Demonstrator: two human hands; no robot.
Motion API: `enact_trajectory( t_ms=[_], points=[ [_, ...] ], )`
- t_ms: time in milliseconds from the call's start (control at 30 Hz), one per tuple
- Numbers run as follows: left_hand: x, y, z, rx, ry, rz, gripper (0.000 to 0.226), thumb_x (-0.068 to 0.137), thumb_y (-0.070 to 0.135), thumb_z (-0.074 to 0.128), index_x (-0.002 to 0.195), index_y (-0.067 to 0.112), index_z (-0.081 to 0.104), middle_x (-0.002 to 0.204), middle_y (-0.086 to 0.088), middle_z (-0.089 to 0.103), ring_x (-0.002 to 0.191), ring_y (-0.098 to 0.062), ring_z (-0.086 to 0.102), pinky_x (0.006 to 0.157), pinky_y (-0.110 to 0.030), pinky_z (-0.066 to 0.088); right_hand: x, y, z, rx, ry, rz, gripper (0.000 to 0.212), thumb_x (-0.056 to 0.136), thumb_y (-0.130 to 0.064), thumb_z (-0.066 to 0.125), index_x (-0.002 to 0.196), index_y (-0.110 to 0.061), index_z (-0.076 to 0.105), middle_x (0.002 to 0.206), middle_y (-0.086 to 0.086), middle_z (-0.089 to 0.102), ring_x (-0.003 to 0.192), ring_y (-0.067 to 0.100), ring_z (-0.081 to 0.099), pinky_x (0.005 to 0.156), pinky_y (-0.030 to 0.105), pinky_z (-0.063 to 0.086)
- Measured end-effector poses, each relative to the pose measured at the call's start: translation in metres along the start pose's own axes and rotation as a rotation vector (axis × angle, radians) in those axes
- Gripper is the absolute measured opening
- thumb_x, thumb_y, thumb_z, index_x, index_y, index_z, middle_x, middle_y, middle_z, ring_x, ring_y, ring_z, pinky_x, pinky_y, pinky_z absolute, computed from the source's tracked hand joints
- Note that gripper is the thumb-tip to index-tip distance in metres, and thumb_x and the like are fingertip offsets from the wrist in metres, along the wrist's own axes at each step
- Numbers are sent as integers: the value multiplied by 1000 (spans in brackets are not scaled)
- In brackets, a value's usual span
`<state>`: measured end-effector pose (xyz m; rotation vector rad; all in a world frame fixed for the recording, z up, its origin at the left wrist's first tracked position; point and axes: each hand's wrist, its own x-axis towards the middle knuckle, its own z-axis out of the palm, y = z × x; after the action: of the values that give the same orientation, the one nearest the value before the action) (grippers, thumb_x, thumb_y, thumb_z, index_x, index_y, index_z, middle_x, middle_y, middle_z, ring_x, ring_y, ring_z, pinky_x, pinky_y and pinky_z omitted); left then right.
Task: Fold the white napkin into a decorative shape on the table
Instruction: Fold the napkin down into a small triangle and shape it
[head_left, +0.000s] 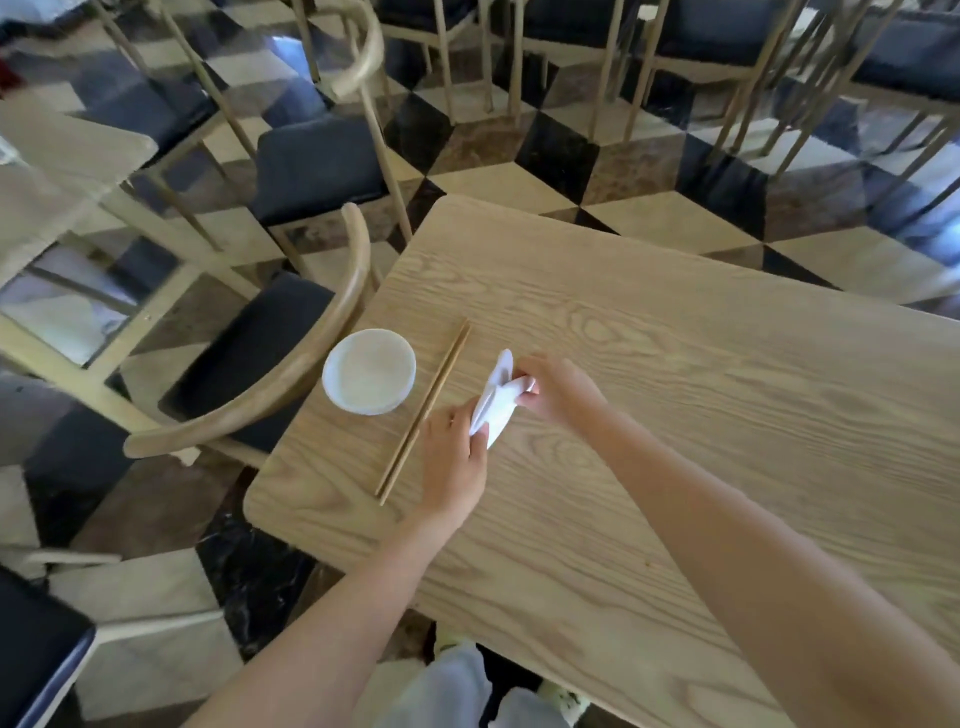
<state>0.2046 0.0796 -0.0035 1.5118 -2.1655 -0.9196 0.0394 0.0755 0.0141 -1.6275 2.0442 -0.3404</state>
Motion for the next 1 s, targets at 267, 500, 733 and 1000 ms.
enact_trajectory(
  t_ms=[267, 500, 733, 1000],
  points=[
    [-12, -43, 4, 77, -45, -65, 50, 71, 6, 69, 117, -1, 49, 105, -19, 55, 99, -35, 51, 83, -45, 46, 18, 9, 25, -67, -65, 44, 23, 84, -11, 55, 107, -13, 60, 112, 9, 58, 99, 30, 58, 77, 37, 46],
    [-22, -59, 2, -36, 0, -87, 24, 78, 10, 69, 98, 4, 58, 91, -4, 52, 75, -22, 54, 59, -19, 37, 19, 15, 21, -273, -207, 104, 32, 88, -19, 45, 118, -15, 57, 127, 5, 52, 113, 27, 53, 83, 37, 47],
    [-23, -64, 4, 5, 15, -10, 15, 76, 9, 71, 86, 6, 61, 81, 1, 49, 69, -17, 48, 57, -17, 31, 4, 34, 9, -514, -148, 145, 30, 85, -28, 52, 113, -18, 57, 118, 3, 55, 117, 25, 47, 94, 34, 36],
    [-23, -68, 5, 15, -26, 52, 24, 75, 12, 73, 96, 8, 61, 87, -4, 56, 72, -16, 50, 63, -25, 35, 9, 46, -10, -617, -312, 192, 33, 87, -24, 49, 119, -23, 51, 122, 3, 52, 120, 25, 44, 97, 36, 33]
  ],
)
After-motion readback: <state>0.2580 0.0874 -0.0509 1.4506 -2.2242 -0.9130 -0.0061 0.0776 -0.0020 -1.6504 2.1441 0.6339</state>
